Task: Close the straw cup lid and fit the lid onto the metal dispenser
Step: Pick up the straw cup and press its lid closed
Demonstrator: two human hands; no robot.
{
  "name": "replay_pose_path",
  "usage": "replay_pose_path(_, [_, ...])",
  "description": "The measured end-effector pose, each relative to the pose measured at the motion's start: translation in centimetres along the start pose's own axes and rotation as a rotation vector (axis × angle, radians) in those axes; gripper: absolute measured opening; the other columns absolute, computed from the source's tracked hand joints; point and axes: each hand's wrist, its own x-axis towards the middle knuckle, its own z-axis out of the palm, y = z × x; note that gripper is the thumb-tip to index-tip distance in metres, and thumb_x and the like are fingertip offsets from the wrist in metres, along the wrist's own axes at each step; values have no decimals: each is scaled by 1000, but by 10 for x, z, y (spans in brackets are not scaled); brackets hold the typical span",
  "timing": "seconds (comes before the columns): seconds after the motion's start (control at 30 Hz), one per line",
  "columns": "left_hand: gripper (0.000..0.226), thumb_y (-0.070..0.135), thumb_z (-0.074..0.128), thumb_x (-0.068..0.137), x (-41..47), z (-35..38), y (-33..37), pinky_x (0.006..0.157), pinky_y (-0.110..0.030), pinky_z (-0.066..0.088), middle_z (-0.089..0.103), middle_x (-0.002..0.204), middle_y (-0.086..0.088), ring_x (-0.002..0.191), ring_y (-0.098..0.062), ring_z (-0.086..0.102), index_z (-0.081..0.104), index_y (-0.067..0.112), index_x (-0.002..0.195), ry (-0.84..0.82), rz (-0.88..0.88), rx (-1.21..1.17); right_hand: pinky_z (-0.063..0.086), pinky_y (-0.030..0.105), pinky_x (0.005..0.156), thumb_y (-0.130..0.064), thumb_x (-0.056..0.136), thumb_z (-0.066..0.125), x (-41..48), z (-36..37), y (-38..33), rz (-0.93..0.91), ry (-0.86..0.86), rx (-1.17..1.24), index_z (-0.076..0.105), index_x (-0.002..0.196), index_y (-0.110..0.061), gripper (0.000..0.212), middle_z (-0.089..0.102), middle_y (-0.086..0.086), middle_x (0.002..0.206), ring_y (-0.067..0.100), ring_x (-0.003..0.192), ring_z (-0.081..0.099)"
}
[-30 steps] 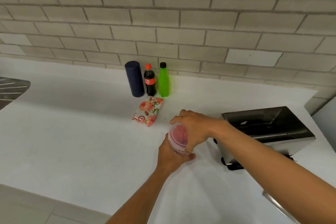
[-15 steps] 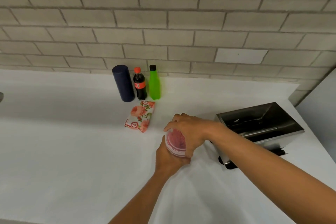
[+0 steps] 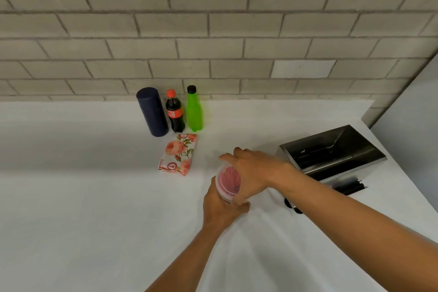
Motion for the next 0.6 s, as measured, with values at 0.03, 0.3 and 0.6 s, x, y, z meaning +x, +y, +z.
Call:
replay_pose_path(0.03, [96,53,99,33,0,0,1,74,-6,52,64,110,30,98,16,61,48,58,115,-3,9,4,48,41,95,-68,44,84,-1,-1,1,-2,-18,-10,12,154,-40,135,39,3,145,27,132,43])
replay_pose_path(0.3, [93,58,96,32,0,0,-3,76,-11,55,66,106,25,97,4,65,49,58,112,6,18,35,50,40,97,-40,51,96,1,-11,-1,-60,-121,-63,28,152,-42,122,39,0,144,23,132,38])
replay_pose_path(0.6, [103,61,94,35,1,-3,1,80,-14,55,65,115,16,100,-9,65,49,43,125,-30,22,56,46,38,89,-70,44,86,1,-12,-16,96,-77,-162,33,149,-27,125,53,6,135,29,118,55])
